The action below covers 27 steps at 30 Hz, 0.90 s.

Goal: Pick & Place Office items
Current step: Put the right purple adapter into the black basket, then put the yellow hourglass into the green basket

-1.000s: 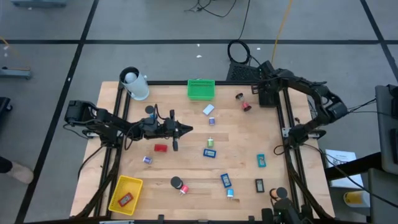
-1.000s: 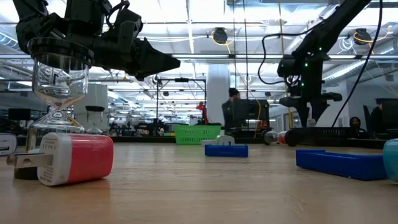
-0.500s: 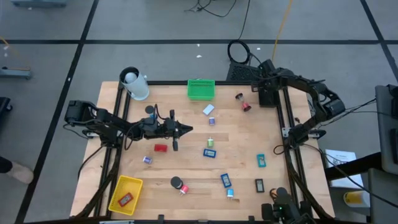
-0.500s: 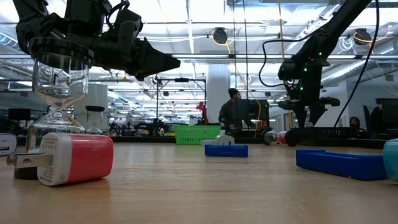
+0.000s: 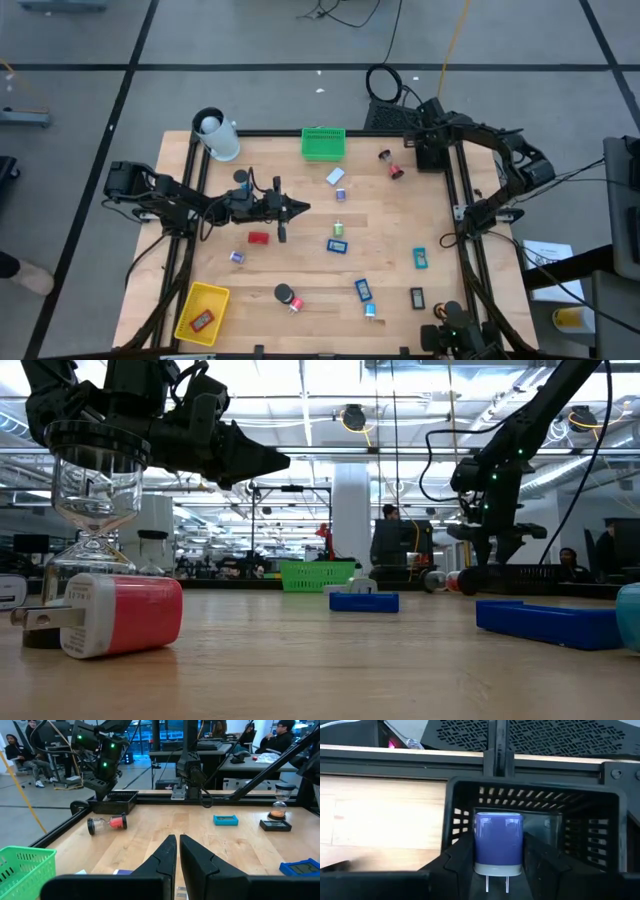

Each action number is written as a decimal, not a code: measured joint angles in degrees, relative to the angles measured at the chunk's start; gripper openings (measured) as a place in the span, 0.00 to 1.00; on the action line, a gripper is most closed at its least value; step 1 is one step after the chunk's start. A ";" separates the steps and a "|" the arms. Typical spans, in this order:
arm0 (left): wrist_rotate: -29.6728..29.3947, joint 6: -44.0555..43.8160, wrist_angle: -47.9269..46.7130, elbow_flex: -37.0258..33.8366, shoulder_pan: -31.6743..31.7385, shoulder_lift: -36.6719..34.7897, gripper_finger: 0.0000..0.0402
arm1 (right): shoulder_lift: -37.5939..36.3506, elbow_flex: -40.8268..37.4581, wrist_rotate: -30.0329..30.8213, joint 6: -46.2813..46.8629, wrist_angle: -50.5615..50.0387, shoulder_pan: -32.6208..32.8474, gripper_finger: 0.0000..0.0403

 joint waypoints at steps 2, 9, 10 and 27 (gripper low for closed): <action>0.01 0.00 0.00 0.00 -0.01 0.00 0.08 | 0.34 0.00 0.03 0.02 0.28 0.00 0.32; 0.00 0.00 0.00 0.00 -0.02 0.00 0.08 | 4.10 -0.07 0.02 0.02 0.48 0.00 0.32; 0.02 0.00 0.00 0.00 0.00 0.00 0.08 | 4.42 -0.07 0.02 0.02 0.78 0.00 0.33; 0.01 0.00 -0.02 0.00 -0.02 0.00 0.08 | 0.38 -0.07 1.13 -0.20 0.11 0.05 0.56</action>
